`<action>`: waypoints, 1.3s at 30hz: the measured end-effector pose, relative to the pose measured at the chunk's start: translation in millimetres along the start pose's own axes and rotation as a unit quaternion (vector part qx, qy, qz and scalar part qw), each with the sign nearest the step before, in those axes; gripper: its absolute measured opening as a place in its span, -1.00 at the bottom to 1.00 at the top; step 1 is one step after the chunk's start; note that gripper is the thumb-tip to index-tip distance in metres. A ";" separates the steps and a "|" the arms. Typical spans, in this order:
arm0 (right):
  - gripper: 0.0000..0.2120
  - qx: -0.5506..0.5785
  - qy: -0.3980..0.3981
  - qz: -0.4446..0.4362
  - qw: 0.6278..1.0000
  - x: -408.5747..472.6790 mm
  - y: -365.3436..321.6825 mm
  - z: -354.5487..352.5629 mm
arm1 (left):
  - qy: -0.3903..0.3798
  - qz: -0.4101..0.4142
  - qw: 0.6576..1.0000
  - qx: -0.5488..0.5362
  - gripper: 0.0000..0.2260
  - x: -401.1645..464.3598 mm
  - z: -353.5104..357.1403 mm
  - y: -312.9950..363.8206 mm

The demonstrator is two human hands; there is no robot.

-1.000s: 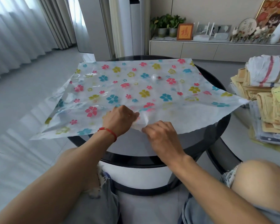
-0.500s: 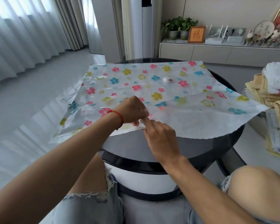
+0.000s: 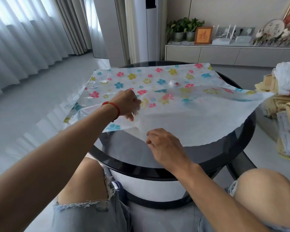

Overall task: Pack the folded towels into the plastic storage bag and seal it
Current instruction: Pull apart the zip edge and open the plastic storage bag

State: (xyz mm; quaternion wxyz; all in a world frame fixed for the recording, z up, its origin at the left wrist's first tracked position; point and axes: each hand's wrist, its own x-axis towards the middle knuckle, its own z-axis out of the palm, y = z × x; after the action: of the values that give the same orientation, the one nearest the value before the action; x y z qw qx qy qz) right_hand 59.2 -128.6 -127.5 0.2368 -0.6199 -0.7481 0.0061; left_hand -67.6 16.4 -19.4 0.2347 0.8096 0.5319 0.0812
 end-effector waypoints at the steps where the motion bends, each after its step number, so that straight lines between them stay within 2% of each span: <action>1: -0.93 0.000 -0.004 0.012 1.000 0.7 0.1 0.6 | -0.016 -0.011 1.000 -0.016 -0.71 0.4 0.1 0.0; 5: -0.72 0.005 0.050 0.036 0.998 12.3 -10.4 -1.7 | -0.045 -0.010 0.998 -0.040 -0.67 -8.6 8.2 -1.6; 8: -0.78 -0.001 0.067 0.027 0.997 20.7 -22.2 -0.9 | -0.048 0.044 0.998 -0.005 -0.71 -22.1 14.4 -5.0; 11: -0.88 0.015 0.115 0.037 0.993 27.6 -26.0 -3.3 | -0.061 0.089 0.990 0.096 -0.83 -36.1 13.1 -16.1; 14: -0.89 0.016 0.127 0.036 0.991 30.9 -27.8 -2.9 | -0.046 0.077 0.978 0.188 -0.70 -43.0 6.4 -28.9; 16: -0.91 0.029 0.124 0.019 0.992 30.8 -28.7 -4.5 | -0.035 0.072 0.974 0.211 -0.69 -42.5 1.6 -31.3; 18: -0.87 0.042 0.082 -0.022 0.995 29.8 -27.2 -5.2 | 0.006 0.070 0.981 0.178 -0.70 -36.6 -4.7 -33.1; 20: -0.82 0.043 -0.006 -0.056 0.998 26.4 -23.4 -4.1 | 0.040 0.052 0.989 0.129 -0.68 -27.5 -12.1 -34.7; 22: -0.79 0.037 -0.071 -0.063 0.995 21.8 -19.2 -1.3 | 0.058 0.023 0.995 0.082 -0.68 -17.3 -17.7 -36.1; 23: -0.79 0.028 -0.078 -0.058 0.995 20.4 -18.8 -0.7 | 0.054 0.008 0.997 0.060 -0.69 -13.5 -18.8 -36.8; 25: -0.77 0.008 -0.055 -0.040 0.998 21.7 -23.3 -0.5 | 0.033 -0.006 0.999 0.042 -0.71 -11.0 -19.2 -38.5; 28: -0.62 0.059 0.004 -0.009 0.998 31.3 -37.2 3.4 | -0.029 -0.005 1.000 -0.001 -0.67 -16.2 -18.6 -38.9; 31: -0.79 0.064 0.068 -0.022 0.995 40.0 -49.9 11.2 | -0.052 0.040 0.997 0.047 -0.77 -28.2 -17.6 -41.2; 34: -0.87 0.069 0.106 -0.020 0.992 42.2 -52.7 12.2 | -0.072 0.099 0.986 0.116 -0.89 -45.2 -17.7 -51.5; 36: -0.89 0.070 0.116 -0.029 0.990 44.4 -52.4 12.4 | -0.071 0.102 0.985 0.123 -0.83 -53.4 -23.4 -61.2; 39: -0.89 0.044 0.087 -0.054 0.994 46.7 -52.4 9.8 | -0.078 0.094 0.987 0.106 -0.79 -50.1 -33.3 -70.0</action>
State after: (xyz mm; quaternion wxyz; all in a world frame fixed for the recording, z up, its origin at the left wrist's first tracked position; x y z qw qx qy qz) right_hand 1.7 -94.5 -104.1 0.3286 -0.5657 -0.7558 -0.0275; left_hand -159.0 3.8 -16.9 0.1803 0.8798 0.4394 -0.0175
